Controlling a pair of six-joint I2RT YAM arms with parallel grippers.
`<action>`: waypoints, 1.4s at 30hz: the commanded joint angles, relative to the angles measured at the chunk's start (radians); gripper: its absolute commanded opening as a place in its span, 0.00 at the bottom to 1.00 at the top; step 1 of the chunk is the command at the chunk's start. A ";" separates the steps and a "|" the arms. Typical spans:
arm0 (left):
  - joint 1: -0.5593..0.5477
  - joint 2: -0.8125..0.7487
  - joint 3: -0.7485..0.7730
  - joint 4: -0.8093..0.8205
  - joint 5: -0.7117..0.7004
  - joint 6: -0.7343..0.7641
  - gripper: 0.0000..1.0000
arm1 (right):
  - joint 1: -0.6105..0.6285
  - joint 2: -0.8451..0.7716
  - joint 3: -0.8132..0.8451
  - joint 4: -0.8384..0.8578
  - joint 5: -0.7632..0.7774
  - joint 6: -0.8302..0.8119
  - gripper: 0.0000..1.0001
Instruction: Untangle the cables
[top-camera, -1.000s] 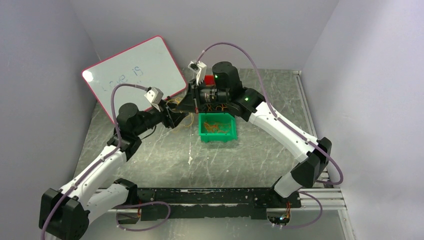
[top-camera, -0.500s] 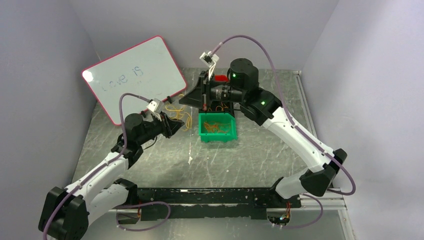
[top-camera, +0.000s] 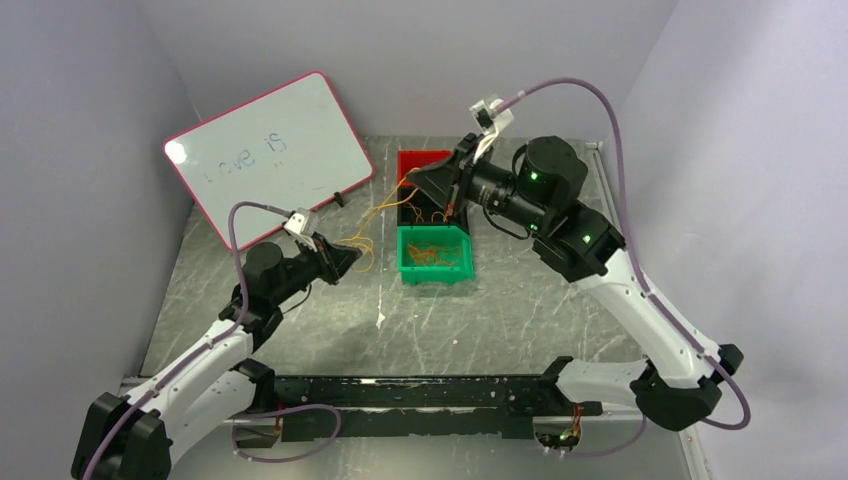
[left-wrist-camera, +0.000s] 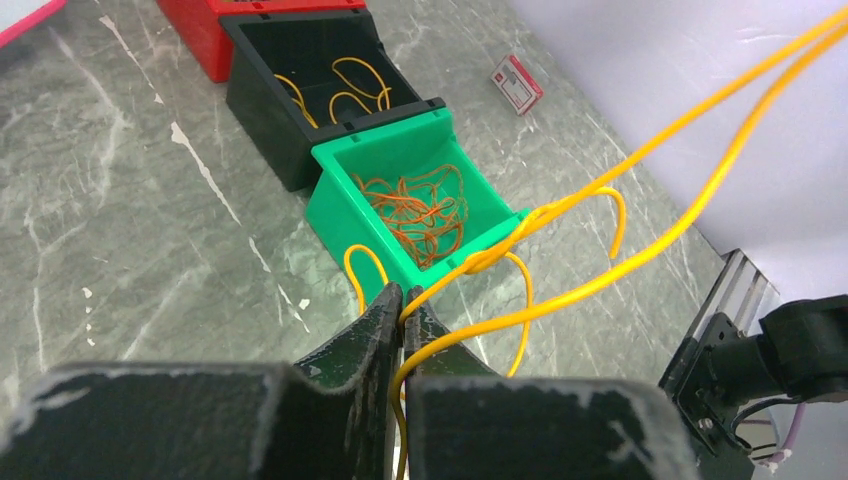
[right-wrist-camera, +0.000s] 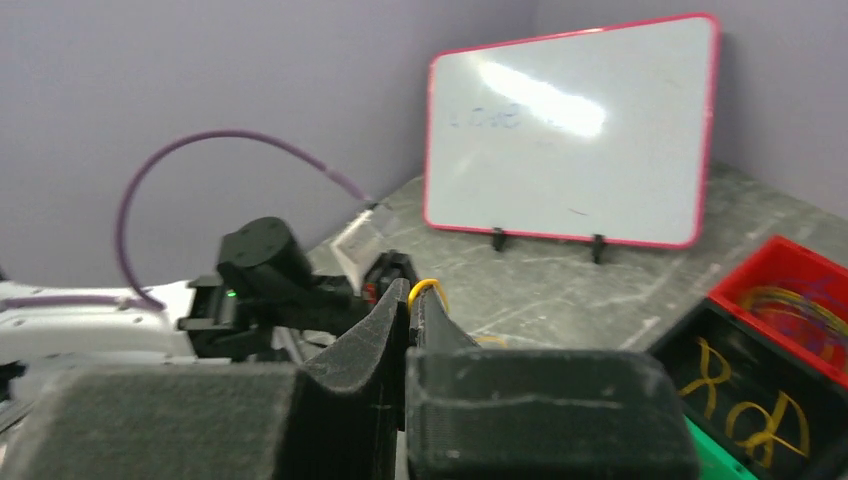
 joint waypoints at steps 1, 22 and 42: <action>0.000 -0.007 -0.043 -0.064 -0.086 -0.029 0.07 | -0.005 -0.094 -0.028 0.092 0.215 -0.056 0.00; 0.001 -0.004 -0.029 -0.234 -0.263 -0.058 0.32 | -0.005 -0.210 -0.107 0.160 0.349 -0.079 0.00; 0.000 -0.219 0.055 -0.247 -0.075 -0.016 0.51 | -0.005 -0.141 -0.124 0.103 0.326 -0.025 0.00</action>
